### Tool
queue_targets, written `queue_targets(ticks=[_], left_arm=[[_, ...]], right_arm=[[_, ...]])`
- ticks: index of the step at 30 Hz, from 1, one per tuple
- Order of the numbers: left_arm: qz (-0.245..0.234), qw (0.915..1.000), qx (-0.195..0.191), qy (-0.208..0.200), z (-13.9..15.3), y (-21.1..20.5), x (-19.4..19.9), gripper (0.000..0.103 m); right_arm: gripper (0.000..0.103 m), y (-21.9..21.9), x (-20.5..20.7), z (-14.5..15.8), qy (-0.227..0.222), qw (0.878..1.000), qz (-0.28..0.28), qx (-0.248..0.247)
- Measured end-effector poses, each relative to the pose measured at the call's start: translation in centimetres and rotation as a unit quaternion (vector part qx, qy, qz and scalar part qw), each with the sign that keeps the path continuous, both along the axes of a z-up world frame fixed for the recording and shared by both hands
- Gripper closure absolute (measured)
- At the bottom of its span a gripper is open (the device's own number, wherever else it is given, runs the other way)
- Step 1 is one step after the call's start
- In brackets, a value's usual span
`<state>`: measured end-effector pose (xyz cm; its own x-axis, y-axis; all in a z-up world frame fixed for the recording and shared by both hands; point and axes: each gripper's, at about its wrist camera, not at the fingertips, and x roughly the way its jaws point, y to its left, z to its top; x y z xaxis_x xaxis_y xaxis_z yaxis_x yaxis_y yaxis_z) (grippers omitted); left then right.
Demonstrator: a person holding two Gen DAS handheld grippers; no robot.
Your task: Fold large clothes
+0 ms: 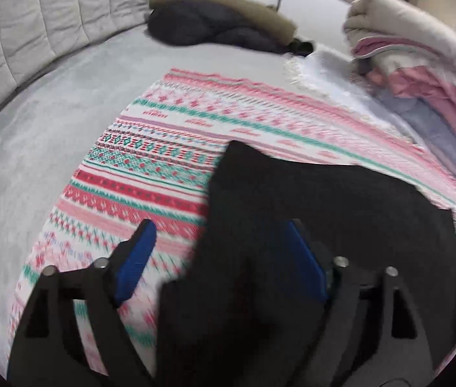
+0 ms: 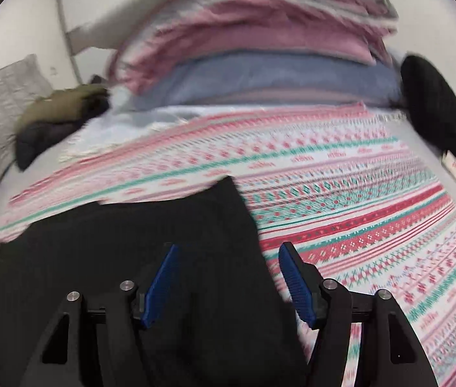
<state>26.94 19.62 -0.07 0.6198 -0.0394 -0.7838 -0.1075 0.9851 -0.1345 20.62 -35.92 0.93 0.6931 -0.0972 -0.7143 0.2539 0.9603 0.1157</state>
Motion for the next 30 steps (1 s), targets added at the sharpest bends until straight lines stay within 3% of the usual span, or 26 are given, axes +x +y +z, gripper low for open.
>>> queue_targets(ticks=[4,6,11,15,18,21,25,30], left_arm=[[-0.029,0.9992,-0.026,-0.005,2.8,-1.7,-3.8,0.014],[-0.053,0.9971,-0.054,-0.009,3.8,-2.3,-6.4,0.003],[-0.087,0.9904,-0.107,0.001,4.2,-3.2,-11.2,0.002],[-0.032,0.9919,-0.122,0.015,3.1,-2.7,-14.2,0.002],[0.016,0.9869,-0.157,0.034,1.2,-1.7,-15.7,0.002],[0.046,0.9841,-0.165,0.048,-0.9,-1.2,-16.7,0.003],[0.065,0.9794,-0.179,0.066,-2.2,-1.0,-17.3,0.003],[0.082,0.9769,-0.185,0.068,-3.1,-0.7,-18.2,0.003]], right_arm=[[0.02,3.9,-4.8,3.0,-0.032,0.999,0.028,-0.005],[0.02,5.7,-6.9,4.2,-0.029,0.999,0.043,-0.013],[0.019,10.5,-11.0,5.8,-0.017,0.996,0.079,-0.03],[0.019,14.2,-13.7,5.2,-0.005,0.993,0.108,-0.036],[0.019,16.1,-15.1,3.0,0.008,0.991,0.128,-0.041],[0.019,17.1,-15.5,0.6,0.026,0.989,0.14,-0.029],[0.019,17.9,-14.8,-2.5,0.069,0.989,0.129,-0.036],[0.019,18.5,-14.9,-3.3,0.07,0.988,0.125,-0.065]])
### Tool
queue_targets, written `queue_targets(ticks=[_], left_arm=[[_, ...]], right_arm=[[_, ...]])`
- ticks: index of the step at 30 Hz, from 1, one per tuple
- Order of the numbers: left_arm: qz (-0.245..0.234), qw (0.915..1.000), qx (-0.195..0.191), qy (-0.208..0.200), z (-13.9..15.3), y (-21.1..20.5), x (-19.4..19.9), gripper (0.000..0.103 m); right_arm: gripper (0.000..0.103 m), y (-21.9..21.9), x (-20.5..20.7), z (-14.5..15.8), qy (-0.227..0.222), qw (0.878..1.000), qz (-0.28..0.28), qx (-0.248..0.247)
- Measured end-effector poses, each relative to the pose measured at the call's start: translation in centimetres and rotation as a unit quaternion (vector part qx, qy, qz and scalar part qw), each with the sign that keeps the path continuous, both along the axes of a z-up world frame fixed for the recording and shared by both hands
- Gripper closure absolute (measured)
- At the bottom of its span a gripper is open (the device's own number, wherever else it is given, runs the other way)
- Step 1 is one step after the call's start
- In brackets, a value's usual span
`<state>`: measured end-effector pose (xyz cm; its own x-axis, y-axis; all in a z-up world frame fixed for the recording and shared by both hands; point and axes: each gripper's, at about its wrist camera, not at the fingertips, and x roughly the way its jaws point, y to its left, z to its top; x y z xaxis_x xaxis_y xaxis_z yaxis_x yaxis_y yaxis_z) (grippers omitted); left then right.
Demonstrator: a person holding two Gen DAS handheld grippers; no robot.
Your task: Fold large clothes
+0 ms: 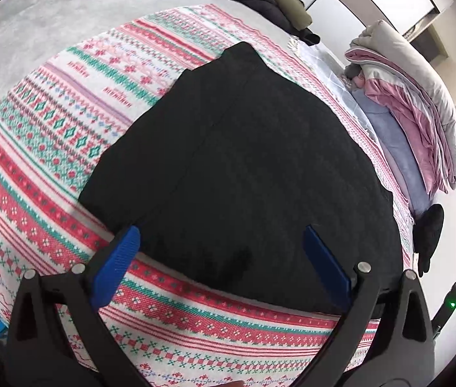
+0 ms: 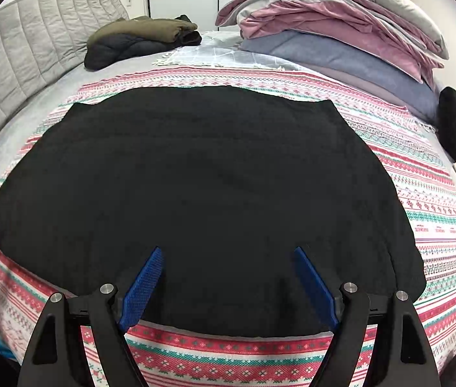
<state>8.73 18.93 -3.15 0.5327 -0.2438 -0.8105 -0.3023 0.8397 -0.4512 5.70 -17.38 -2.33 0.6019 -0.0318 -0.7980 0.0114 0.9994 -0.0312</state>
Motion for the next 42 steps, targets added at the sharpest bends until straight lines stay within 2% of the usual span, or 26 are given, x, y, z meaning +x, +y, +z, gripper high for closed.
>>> queue_targets(ticks=[3,6,13,15,17,22,25,27,29,31,35,39,42], left_arm=[[0.027,0.9992,-0.028,0.006,-1.2,1.2,-0.5,0.003],[0.043,0.9982,-0.041,0.011,-2.2,2.2,-0.6,0.003],[0.062,0.9933,-0.096,-0.016,-3.7,2.7,-0.4,0.004],[0.064,0.9903,-0.122,-0.021,-4.4,2.6,0.0,0.012],[0.065,0.9891,-0.13,-0.022,-4.9,2.4,0.7,0.015],[0.062,0.9904,-0.114,-0.048,-5.5,1.7,2.4,0.028],[0.065,0.9904,-0.105,-0.063,-5.6,1.5,3.3,0.048],[0.08,0.986,-0.126,-0.074,-5.7,2.1,3.7,0.068],[0.092,0.9814,-0.146,-0.085,-4.9,2.5,3.7,0.075],[0.09,0.9786,-0.144,-0.116,-3.2,2.6,3.4,0.079],[0.084,0.9708,-0.127,-0.185,1.1,2.5,2.5,0.081],[0.113,0.9591,-0.097,-0.241,4.1,4.9,0.6,0.081],[0.137,0.9614,-0.069,-0.228,3.8,7.2,0.2,0.081]], right_arm=[[0.019,0.0,0.0,-0.3,0.004,1.0,-0.006,0.002],[0.019,0.2,0.2,-0.4,0.006,1.0,-0.012,0.004],[0.019,0.8,1.4,-1.2,0.02,1.0,-0.011,0.009],[0.019,1.5,1.6,-1.3,0.02,1.0,-0.005,0.005],[0.019,1.9,1.5,-1.5,0.02,1.0,-0.001,0.001],[0.019,2.5,1.8,-1.7,0.021,1.0,0.002,0.001],[0.019,2.2,2.0,-1.8,0.02,1.0,-0.002,0.006],[0.019,2.0,2.1,-1.8,0.019,1.0,-0.007,0.011],[0.019,1.7,2.1,-1.6,0.015,1.0,-0.014,0.021],[0.019,1.4,2.2,-1.4,0.009,0.999,-0.024,0.037],[0.019,0.8,2.4,-0.4,-0.011,0.995,-0.044,0.094],[0.019,0.9,2.5,0.8,-0.036,0.987,-0.048,0.147],[0.019,2.5,2.6,1.4,-0.054,0.985,-0.031,0.158]])
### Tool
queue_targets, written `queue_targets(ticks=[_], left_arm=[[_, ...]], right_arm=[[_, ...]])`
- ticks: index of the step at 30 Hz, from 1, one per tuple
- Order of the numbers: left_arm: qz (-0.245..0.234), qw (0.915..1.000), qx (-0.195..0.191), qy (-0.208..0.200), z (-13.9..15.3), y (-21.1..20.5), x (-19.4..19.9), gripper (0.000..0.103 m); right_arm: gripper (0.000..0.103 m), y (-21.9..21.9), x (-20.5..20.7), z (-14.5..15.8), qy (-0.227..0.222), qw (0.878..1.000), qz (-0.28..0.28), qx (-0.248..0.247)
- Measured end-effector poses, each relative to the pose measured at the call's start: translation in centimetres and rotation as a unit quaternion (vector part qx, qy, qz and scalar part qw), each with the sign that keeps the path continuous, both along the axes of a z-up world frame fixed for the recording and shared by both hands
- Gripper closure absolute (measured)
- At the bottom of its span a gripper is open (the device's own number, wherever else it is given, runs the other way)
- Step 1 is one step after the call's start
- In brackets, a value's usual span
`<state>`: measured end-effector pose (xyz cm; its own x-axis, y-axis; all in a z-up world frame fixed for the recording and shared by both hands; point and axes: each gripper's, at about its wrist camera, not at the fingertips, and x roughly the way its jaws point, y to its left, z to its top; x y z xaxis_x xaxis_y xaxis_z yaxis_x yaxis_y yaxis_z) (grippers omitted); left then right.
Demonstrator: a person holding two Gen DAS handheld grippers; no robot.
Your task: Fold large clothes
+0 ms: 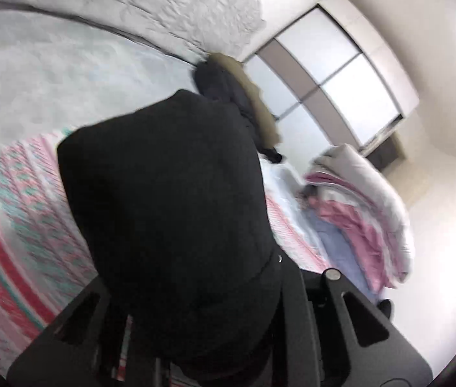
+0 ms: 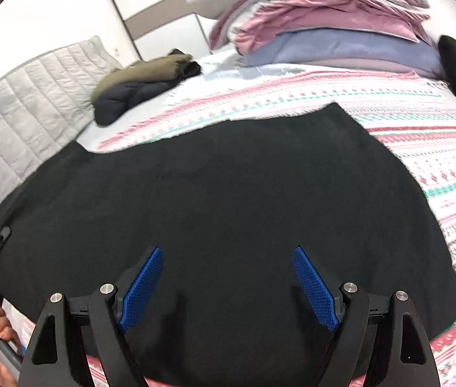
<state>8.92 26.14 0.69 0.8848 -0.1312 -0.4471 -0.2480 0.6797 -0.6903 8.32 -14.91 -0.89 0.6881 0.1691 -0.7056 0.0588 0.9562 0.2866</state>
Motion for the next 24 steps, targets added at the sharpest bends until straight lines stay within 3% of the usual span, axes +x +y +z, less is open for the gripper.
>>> queue_targets(ticks=[3,6,7,10,13,16,19,24], left_arm=[[0.008,0.9986,-0.025,0.045,-2.2,1.7,0.7,0.081],[0.005,0.9981,-0.021,0.058,-2.8,1.9,0.9,0.081],[0.001,0.9985,-0.016,0.052,-2.4,1.7,0.8,0.081],[-0.017,0.9997,0.004,0.017,-0.6,0.6,0.4,0.081],[-0.051,0.9977,0.031,-0.032,1.4,-1.7,-0.2,0.081],[-0.092,0.9897,0.071,-0.084,3.4,-5.2,-0.5,0.08],[-0.138,0.9787,0.085,-0.126,5.0,-8.2,-0.8,0.08],[-0.215,0.9574,0.111,-0.158,6.1,-14.4,-0.7,0.079]], right_arm=[[0.019,2.5,0.3,-0.4,-0.003,0.999,0.034,-0.014],[0.019,6.1,0.9,-1.4,0.01,0.996,0.083,-0.032],[0.021,7.7,1.0,-1.8,0.017,0.993,0.108,-0.033],[0.054,11.0,1.7,-2.9,0.033,0.983,0.176,-0.034],[0.056,12.9,2.9,-4.5,0.049,0.98,0.189,-0.041],[0.056,12.9,3.9,-5.0,0.049,0.98,0.19,-0.024],[0.054,12.1,4.0,-4.9,0.044,0.98,0.194,0.02],[0.052,6.8,4.4,-3.4,0.061,0.976,0.179,0.11]])
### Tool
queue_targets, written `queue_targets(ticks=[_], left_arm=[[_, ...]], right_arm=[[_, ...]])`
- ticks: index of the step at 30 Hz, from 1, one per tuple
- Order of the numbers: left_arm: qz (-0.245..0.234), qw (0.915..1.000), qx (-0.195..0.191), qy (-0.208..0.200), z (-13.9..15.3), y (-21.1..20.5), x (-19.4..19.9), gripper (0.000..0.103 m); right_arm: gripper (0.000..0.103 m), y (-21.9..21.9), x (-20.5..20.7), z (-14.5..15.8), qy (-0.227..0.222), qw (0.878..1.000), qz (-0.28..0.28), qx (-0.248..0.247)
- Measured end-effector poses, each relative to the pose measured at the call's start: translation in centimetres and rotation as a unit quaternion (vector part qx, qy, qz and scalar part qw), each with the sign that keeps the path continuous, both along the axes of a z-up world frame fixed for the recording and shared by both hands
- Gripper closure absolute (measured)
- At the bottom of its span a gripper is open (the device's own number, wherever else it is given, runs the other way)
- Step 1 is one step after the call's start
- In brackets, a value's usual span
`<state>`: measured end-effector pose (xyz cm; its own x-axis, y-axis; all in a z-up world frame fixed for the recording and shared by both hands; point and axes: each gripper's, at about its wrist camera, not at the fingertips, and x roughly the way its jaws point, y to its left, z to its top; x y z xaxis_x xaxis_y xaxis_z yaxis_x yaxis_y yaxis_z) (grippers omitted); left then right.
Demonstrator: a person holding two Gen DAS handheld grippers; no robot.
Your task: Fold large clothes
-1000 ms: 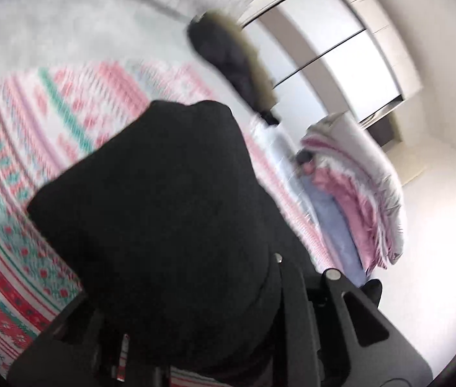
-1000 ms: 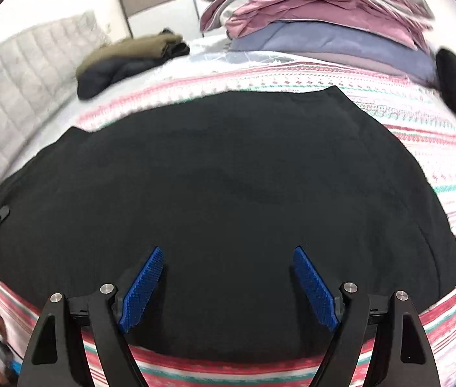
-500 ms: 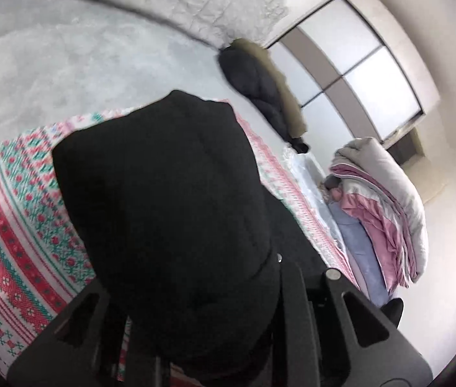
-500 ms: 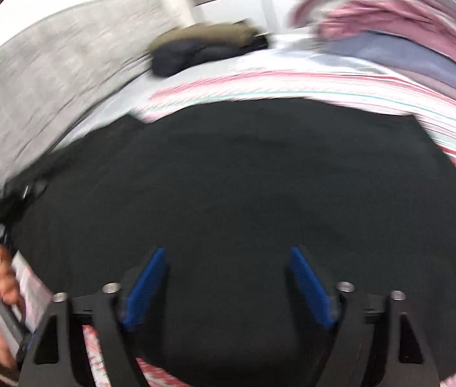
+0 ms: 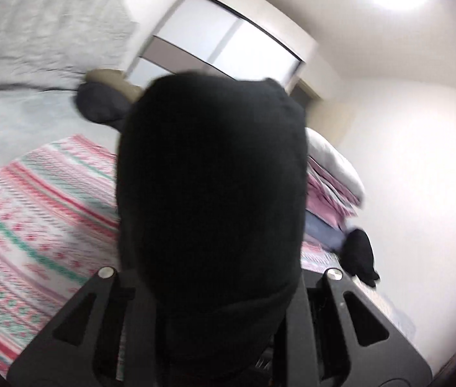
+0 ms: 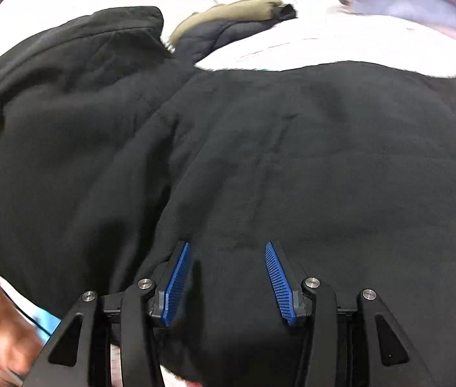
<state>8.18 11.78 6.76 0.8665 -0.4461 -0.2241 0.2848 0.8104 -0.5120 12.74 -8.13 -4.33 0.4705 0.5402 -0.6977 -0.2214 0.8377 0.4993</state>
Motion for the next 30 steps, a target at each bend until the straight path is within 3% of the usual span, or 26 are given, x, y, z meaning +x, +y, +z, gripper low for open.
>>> queue_targets(ticks=[5,9,12,14,17,18,21,26,30], left_arm=[[-0.075,0.995,0.064,0.011,-0.8,-8.0,1.2,0.077],[-0.131,0.982,0.131,0.034,-2.9,-13.2,1.3,0.075],[-0.178,0.9621,0.197,0.062,-5.6,-17.1,1.5,0.074],[-0.21,0.9433,0.242,0.086,-8.1,-19.2,1.6,0.073],[-0.222,0.9175,0.325,0.057,-10.5,-21.8,0.2,0.069],[-0.226,0.913,0.336,0.051,-10.4,-22.1,-0.3,0.061],[-0.278,0.9055,0.315,0.055,-8.7,-21.4,-1.2,0.039],[-0.343,0.8987,0.268,0.05,-5.4,-18.8,-3.1,0.033],[-0.338,0.9107,0.236,0.021,-3.3,-15.1,-4.2,0.019]], right_arm=[[0.032,-9.0,-1.4,2.0,-0.01,0.994,-0.095,0.043],[0.028,-16.8,-3.1,2.2,-0.001,0.982,-0.173,0.075],[0.027,-21.1,-4.5,1.8,0.006,0.973,-0.213,0.092],[0.027,-23.5,-5.3,1.4,0.011,0.967,-0.227,0.115],[0.027,-25.1,-5.8,1.1,0.014,0.962,-0.217,0.162],[0.027,-25.3,-5.7,1.2,0.014,0.962,-0.208,0.178],[0.023,-24.4,-5.6,1.2,0.022,0.961,-0.187,0.203],[0.021,-21.7,-4.4,0.3,0.034,0.965,-0.174,0.194],[0.021,-20.9,-3.9,0.1,0.039,0.968,-0.169,0.182]])
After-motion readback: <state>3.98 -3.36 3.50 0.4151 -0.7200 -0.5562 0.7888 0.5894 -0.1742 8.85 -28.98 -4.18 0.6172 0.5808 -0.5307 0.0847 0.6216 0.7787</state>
